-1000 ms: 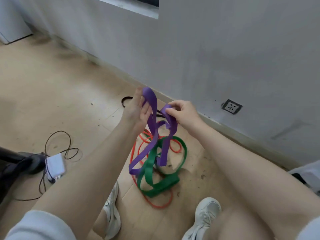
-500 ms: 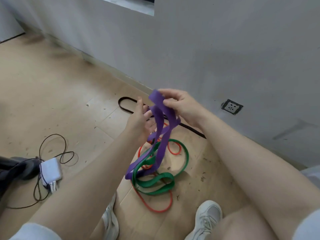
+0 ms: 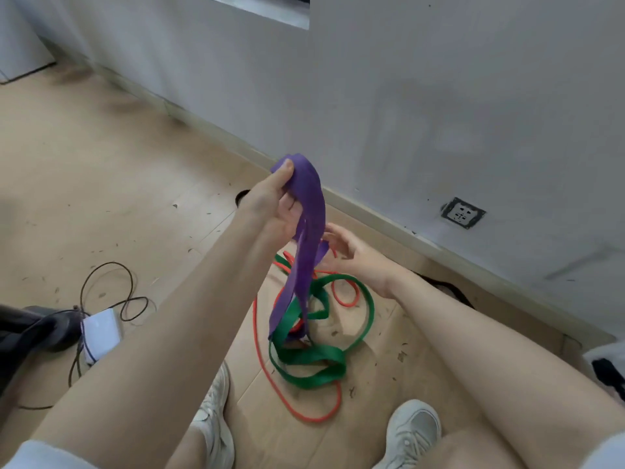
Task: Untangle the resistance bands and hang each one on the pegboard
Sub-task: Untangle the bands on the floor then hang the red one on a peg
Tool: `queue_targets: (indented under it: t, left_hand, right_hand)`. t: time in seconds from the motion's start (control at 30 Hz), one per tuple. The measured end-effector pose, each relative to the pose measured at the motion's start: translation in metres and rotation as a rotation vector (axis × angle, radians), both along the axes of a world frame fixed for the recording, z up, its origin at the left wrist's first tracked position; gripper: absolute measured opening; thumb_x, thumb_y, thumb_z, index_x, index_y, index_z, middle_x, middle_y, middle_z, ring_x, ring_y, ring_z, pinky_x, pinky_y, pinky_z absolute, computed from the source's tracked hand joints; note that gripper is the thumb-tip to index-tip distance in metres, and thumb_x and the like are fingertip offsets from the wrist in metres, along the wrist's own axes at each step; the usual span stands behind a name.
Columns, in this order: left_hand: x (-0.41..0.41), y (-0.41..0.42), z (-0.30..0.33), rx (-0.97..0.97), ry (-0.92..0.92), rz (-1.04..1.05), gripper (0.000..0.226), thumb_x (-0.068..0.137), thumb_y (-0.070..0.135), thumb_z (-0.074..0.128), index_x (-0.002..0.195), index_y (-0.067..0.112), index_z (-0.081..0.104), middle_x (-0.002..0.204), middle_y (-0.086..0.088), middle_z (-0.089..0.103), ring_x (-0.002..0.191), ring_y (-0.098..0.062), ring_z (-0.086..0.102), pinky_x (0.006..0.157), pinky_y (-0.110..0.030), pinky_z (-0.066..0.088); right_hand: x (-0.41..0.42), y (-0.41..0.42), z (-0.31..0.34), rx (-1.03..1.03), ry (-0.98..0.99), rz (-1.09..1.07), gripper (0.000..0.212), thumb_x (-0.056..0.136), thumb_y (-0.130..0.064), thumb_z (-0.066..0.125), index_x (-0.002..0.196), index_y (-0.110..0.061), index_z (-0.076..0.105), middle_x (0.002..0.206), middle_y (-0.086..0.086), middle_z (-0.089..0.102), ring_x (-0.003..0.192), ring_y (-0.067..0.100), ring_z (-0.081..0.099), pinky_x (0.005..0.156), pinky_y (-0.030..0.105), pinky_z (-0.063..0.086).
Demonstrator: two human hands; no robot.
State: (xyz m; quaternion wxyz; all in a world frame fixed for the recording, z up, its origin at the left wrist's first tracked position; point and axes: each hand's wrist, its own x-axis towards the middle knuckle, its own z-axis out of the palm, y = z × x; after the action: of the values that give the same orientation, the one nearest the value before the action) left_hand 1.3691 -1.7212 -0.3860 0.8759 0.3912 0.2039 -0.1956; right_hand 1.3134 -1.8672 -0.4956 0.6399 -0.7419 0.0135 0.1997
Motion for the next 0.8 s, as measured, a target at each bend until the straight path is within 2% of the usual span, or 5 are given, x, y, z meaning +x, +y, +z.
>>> queue_targets:
  t: [0.2, 0.3, 0.47, 0.63, 0.8]
  left_hand:
    - [-0.005, 0.012, 0.026, -0.006, -0.074, 0.087, 0.009, 0.094, 0.014, 0.054, 0.085, 0.010, 0.057, 0.054, 0.001, 0.068, 0.066, -0.011, 0.063, 0.056, -0.020, 0.055]
    - [-0.011, 0.018, 0.033, 0.009, -0.115, 0.104, 0.006, 0.092, 0.010, 0.055, 0.088, 0.007, 0.057, 0.056, 0.000, 0.068, 0.073, -0.014, 0.063, 0.063, -0.023, 0.055]
    - [-0.032, 0.022, 0.033, 0.072, -0.199, -0.041, 0.026, 0.091, -0.003, 0.046, 0.116, 0.001, 0.053, 0.086, -0.010, 0.067, 0.079, -0.018, 0.065, 0.064, -0.024, 0.055]
    - [-0.043, 0.036, 0.024, 0.227, -0.314, -0.010, 0.031, 0.089, -0.009, 0.047, 0.116, 0.002, 0.055, 0.091, -0.011, 0.065, 0.077, -0.020, 0.065, 0.066, -0.027, 0.056]
    - [-0.042, 0.044, 0.013, 0.416, -0.212, 0.180, 0.031, 0.086, -0.001, 0.060, 0.116, 0.008, 0.056, 0.097, -0.001, 0.066, 0.092, -0.016, 0.065, 0.074, -0.022, 0.052]
  right_hand:
    - [-0.012, 0.023, 0.011, -0.091, -0.072, -0.133, 0.021, 0.089, -0.014, 0.060, 0.108, -0.021, 0.058, 0.104, -0.004, 0.064, 0.099, 0.014, 0.062, 0.076, 0.020, 0.051]
    - [-0.014, 0.013, 0.026, -0.133, -0.147, -0.324, 0.027, 0.094, -0.018, 0.053, 0.121, -0.021, 0.049, 0.115, -0.003, 0.057, 0.109, 0.014, 0.054, 0.075, 0.015, 0.046]
    - [-0.015, 0.031, 0.047, 0.088, -0.114, -0.100, 0.041, 0.094, -0.013, 0.054, 0.131, -0.028, 0.048, 0.129, -0.008, 0.057, 0.119, 0.009, 0.054, 0.101, 0.031, 0.044]
    - [-0.021, 0.045, 0.051, 0.026, -0.097, -0.097, 0.021, 0.092, -0.008, 0.054, 0.109, -0.018, 0.061, 0.101, -0.007, 0.068, 0.092, 0.004, 0.065, 0.078, 0.017, 0.050]
    - [-0.027, 0.039, 0.055, 0.049, -0.072, -0.411, 0.010, 0.089, -0.011, 0.060, 0.099, -0.011, 0.063, 0.086, 0.000, 0.068, 0.071, 0.007, 0.065, 0.060, 0.016, 0.051]
